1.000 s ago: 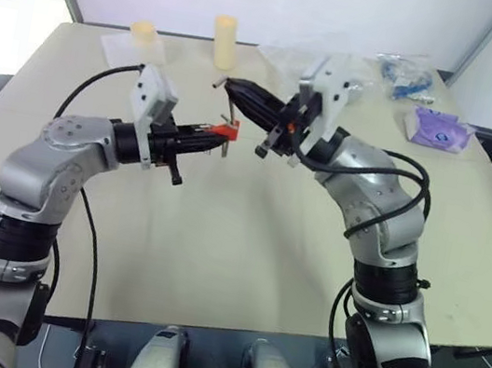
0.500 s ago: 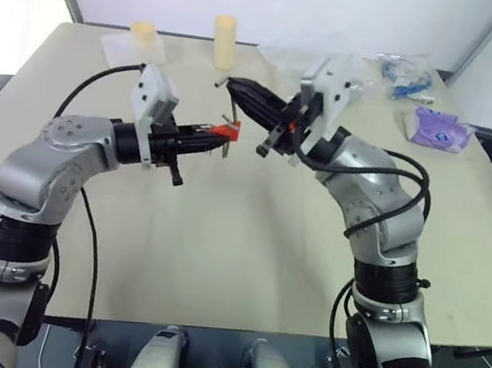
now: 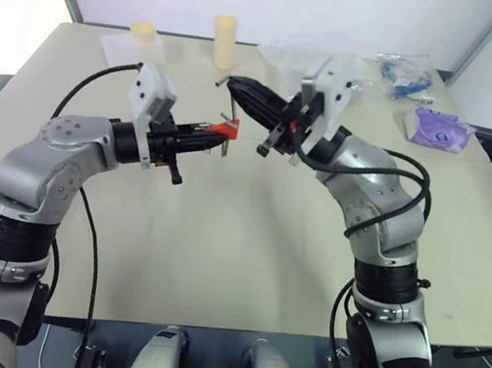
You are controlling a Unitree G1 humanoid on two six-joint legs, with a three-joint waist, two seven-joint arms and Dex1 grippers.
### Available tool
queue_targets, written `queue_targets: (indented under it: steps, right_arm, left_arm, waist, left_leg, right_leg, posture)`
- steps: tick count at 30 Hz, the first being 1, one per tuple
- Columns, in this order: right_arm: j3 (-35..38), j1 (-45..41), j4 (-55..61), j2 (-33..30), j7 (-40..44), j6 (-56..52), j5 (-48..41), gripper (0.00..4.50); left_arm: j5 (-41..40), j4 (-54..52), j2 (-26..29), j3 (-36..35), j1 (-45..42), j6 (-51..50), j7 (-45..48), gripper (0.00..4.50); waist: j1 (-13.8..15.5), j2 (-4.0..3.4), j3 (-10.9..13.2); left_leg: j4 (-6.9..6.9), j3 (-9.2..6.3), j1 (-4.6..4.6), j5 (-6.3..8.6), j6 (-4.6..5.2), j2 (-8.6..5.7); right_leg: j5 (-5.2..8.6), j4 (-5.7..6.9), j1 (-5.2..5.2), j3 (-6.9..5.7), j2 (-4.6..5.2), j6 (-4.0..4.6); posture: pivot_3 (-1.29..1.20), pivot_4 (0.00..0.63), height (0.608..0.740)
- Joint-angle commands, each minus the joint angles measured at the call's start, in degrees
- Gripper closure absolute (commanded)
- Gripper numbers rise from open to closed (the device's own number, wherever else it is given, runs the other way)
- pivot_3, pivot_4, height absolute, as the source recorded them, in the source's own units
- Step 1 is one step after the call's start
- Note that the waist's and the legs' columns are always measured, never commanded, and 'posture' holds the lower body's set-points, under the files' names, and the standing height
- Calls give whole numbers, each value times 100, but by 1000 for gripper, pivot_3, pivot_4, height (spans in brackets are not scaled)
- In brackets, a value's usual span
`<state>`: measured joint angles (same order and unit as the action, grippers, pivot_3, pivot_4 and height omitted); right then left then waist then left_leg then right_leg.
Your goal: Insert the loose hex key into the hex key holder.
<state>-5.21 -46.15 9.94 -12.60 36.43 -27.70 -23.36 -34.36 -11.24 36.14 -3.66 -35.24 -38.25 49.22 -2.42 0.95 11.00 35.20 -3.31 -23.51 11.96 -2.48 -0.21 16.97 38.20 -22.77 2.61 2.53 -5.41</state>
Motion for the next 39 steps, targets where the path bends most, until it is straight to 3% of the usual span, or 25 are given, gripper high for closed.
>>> queue_targets:
  steps: [1,39]
  right_arm:
    - [73,-123,105,-34,25,77,-45,4407]
    - [-44,-78,57,-40,18,82,22,4407]
  left_arm:
    - [-112,-168,60,-301,-84,75,-66,4500]
    - [-92,-213,25,-344,-37,160,-144,4500]
  waist:
    - [0,0,0]
    - [1,0,0]
  left_leg:
    - [0,0,0,0,0,0]
    - [-3,0,0,0,0,0]
  right_leg:
    - [0,0,0,0,0,0]
    - [0,-4,0,0,1,0]
  posture:
    - [0,150,740]
    - [0,150,740]
